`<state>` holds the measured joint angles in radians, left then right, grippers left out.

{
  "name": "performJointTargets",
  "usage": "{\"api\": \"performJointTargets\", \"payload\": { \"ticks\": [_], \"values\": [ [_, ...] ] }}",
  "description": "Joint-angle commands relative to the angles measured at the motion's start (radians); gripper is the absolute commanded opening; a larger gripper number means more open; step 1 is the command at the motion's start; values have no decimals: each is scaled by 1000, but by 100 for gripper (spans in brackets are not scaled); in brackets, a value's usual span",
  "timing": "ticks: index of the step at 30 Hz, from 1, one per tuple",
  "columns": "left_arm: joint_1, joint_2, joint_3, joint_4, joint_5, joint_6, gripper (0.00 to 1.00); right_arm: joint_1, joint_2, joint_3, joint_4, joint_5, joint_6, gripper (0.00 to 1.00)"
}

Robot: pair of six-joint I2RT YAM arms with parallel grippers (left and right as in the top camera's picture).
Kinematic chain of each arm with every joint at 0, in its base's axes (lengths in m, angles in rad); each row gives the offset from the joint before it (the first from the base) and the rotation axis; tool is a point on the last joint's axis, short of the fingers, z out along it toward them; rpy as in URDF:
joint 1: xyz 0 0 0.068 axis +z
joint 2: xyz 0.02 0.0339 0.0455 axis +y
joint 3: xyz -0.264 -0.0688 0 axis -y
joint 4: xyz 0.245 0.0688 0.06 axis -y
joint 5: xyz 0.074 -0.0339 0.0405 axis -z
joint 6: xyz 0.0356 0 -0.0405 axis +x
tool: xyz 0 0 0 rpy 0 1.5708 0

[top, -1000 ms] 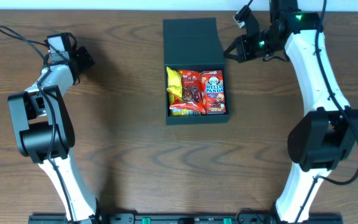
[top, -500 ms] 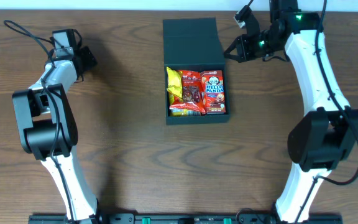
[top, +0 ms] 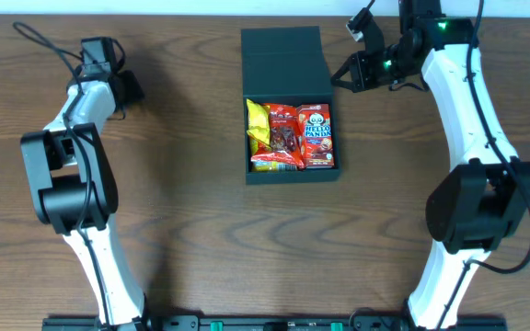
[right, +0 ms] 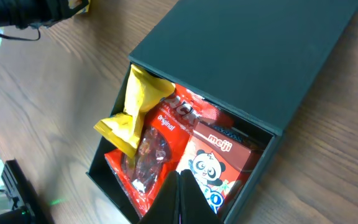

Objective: Pack container
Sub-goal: 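Grasp the yellow Julie's Le-mond pack with the left gripper, then insert the Le-mond pack into the black box beside the yellow bag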

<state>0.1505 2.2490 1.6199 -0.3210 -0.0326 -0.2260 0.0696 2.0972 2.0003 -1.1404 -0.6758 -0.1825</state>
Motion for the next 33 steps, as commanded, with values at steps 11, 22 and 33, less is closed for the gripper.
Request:
{"api": "performJointTargets", "payload": {
  "ticks": [11,22,33],
  "values": [
    [-77,-1,202,-140,0,93,54,-18,-16,15,1,-2,14,1],
    [-248,-156,237,-275,0,114,47,-221,-16,142,-37,-9,31,1],
    [-535,-222,236,-466,91,-97,48,-340,-16,159,-25,-8,27,2]
  ]
}}
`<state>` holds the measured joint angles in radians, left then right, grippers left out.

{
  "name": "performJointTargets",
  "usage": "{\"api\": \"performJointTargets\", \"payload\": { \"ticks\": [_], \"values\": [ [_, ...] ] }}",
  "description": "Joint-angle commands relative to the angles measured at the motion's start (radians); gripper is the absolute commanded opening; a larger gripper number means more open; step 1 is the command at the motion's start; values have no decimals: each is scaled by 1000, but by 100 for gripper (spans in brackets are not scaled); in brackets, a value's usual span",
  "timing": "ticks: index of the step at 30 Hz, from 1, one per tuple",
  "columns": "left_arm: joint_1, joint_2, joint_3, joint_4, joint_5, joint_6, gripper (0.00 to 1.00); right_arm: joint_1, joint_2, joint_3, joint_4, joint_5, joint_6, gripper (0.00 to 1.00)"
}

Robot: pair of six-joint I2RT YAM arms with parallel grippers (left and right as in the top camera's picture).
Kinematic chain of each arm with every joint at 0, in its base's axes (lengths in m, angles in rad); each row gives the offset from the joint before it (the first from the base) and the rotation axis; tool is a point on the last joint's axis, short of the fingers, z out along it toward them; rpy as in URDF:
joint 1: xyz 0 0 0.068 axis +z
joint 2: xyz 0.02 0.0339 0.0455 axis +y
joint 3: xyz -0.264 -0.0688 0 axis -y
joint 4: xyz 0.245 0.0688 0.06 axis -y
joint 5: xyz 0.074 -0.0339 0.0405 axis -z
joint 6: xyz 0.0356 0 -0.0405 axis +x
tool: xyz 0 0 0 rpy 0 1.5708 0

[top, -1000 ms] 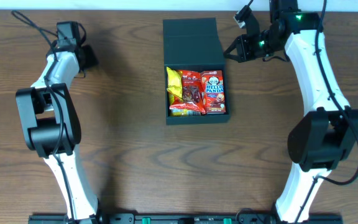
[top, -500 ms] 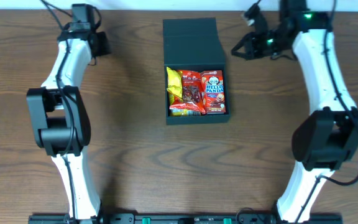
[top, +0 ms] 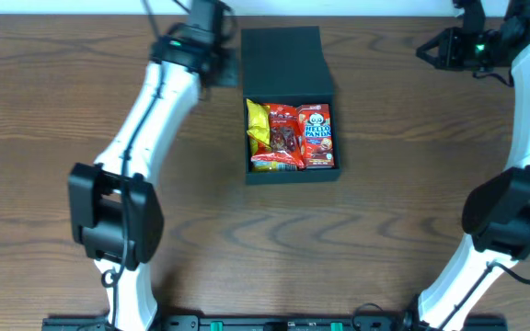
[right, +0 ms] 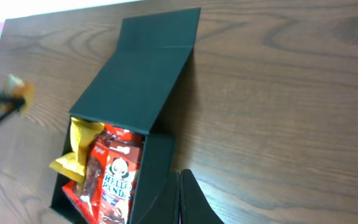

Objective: Pack container
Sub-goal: 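Insert the Le-mond pack into the black box beside the yellow bag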

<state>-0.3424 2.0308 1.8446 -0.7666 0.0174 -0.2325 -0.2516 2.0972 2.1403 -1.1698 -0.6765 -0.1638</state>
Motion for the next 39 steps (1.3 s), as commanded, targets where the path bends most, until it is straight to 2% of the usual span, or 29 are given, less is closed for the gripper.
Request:
{"api": "performJointTargets", "payload": {
  "ticks": [1,9,16,24,30,32,36,39],
  "values": [
    [-68,-3,11,-30,43,-103,48,-26,-16,19,8,-8,3,1],
    [-220,0,10,-76,42,-269,49,-50,-16,19,26,-8,-25,1],
    [-251,50,9,-93,35,-367,51,-51,-16,19,33,-8,-25,1],
    [-252,125,9,-66,25,-381,54,-51,-16,19,28,-8,-25,1],
    [-252,163,9,-60,-5,-381,52,-51,-16,19,14,-8,-25,1],
    [-252,163,9,-59,-41,-381,58,-51,-16,19,8,-8,-24,1],
    [-252,163,9,-53,-50,-381,85,-49,-16,19,0,-8,-24,1],
    [-252,163,9,-48,-36,-381,87,-49,-16,19,-5,-8,-24,2]
  ]
}}
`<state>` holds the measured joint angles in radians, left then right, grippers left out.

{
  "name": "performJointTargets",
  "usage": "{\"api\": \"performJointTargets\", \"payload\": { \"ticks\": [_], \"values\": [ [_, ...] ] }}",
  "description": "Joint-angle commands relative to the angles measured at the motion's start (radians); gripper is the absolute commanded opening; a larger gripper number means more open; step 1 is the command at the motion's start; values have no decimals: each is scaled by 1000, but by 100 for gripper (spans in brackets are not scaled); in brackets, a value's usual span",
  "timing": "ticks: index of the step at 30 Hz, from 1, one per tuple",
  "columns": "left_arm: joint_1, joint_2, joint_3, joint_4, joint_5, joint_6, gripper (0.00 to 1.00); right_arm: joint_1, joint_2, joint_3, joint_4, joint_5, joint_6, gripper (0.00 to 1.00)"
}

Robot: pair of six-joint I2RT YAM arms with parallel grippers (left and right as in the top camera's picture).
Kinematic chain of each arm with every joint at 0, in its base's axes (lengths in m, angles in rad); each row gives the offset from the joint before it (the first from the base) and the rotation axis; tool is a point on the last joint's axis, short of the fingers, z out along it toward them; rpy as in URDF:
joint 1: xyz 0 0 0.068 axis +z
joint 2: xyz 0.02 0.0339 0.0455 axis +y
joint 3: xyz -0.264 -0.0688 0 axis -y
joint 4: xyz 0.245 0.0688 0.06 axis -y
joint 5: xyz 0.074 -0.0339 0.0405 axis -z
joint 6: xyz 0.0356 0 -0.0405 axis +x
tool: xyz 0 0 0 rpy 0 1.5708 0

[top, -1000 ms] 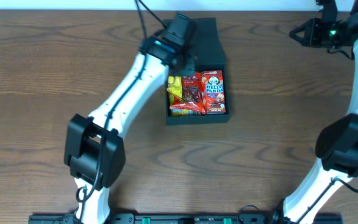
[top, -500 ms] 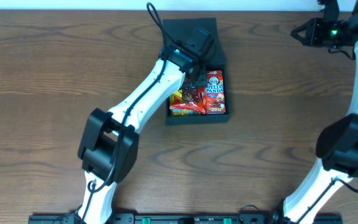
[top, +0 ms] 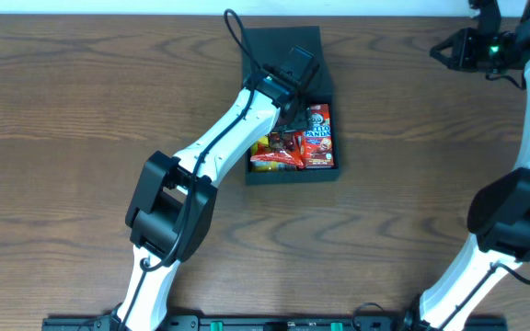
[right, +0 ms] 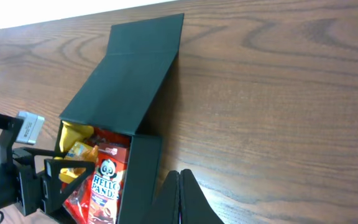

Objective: Pack container
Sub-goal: 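Insert the Le-mond pack into the black box beside the yellow bag, then release the pack and raise the left arm away from the box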

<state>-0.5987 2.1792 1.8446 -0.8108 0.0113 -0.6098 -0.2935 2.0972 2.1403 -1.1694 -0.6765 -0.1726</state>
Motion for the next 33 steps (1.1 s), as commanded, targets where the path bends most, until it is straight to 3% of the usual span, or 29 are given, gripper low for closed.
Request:
{"api": "performJointTargets", "payload": {
  "ticks": [1,10,20,27,33],
  "values": [
    [4,14,10,-3,-18,-3,87,-7,-16,19,-5,-8,-16,1],
    [5,-26,116,6,61,44,81,-9,-16,19,-2,-8,-16,1],
    [40,-137,227,-3,-105,139,87,8,-16,19,-37,-13,-52,2],
    [143,-156,227,-55,-99,131,82,80,-16,-16,-61,-134,-152,2],
    [299,-155,224,-57,21,130,83,171,-14,-142,26,-151,-190,1]
  ]
}}
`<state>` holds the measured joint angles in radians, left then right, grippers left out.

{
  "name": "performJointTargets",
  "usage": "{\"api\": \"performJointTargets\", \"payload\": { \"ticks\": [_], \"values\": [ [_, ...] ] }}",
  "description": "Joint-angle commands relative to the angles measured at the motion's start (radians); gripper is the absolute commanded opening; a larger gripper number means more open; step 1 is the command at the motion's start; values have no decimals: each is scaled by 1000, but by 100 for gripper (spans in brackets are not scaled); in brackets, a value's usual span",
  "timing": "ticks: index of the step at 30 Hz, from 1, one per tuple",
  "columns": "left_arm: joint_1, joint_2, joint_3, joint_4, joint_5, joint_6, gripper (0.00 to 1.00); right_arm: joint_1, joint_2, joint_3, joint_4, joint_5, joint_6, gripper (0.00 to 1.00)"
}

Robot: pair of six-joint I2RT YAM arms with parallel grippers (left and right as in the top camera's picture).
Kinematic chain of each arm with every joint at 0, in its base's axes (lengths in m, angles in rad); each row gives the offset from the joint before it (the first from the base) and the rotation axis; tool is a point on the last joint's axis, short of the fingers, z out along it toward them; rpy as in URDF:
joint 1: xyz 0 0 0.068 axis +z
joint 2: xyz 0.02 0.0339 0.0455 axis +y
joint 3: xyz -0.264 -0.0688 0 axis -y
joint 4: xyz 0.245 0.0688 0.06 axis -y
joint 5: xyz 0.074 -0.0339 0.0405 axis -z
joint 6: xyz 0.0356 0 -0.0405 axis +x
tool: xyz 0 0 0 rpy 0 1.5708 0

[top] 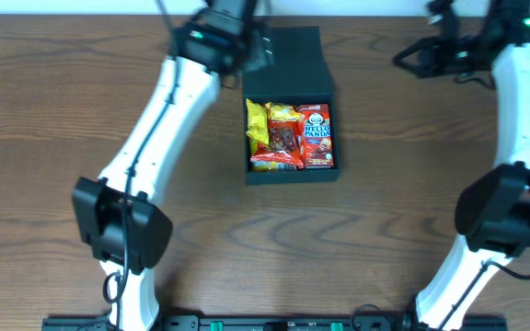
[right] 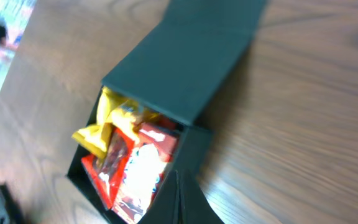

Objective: Pack container
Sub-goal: 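Release the pack and raise the left arm away from the box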

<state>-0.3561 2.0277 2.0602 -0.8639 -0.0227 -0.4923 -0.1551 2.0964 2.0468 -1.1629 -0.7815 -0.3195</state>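
The black box (top: 291, 175) stands mid-table with its lid (top: 288, 55) folded open behind it. Inside lie a yellow packet (top: 257, 129), a red packet (top: 283, 145), a Hello Panda carton (top: 317, 135) and a small yellow sachet (top: 282, 113) on top. My left gripper (top: 263, 52) hovers blurred over the lid's left edge; its jaws are unclear. My right gripper (top: 406, 61) hangs at the far right, shut and empty. In the blurred right wrist view its fingertips (right: 179, 202) meet below the box (right: 194, 146) and lid (right: 185, 68).
Bare wooden table (top: 403, 211) surrounds the box on all sides. The left arm (top: 155, 119) stretches diagonally across the table's left half. The right arm (top: 523, 101) runs along the right edge.
My left gripper was down inside the box over the packets; now it is up by the lid's left edge, and a small yellow sachet lies on the red packet. The right gripper has swung slightly towards the box.
First my left gripper was at the far left and the right one beside the lid. Then the left was near the lid's corner with something yellow, the right drawn back. Then the left was in the box; now it is clear, the sachet inside.
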Motion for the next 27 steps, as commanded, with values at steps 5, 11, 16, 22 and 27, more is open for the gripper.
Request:
{"api": "performJointTargets", "payload": {
  "ticks": [5,11,16,22,27],
  "values": [
    [146,5,-18,-1,148,13,81,56,5,-156,169,-48,29,1],
    [171,98,-43,58,246,14,27,56,86,-202,327,-113,142,2],
    [171,192,-43,184,372,14,6,56,177,-202,428,-164,260,1],
    [174,222,-43,274,407,14,6,64,274,-202,475,-226,350,1],
    [180,240,-43,232,336,-19,6,87,312,-202,475,-225,368,1]
  ]
}}
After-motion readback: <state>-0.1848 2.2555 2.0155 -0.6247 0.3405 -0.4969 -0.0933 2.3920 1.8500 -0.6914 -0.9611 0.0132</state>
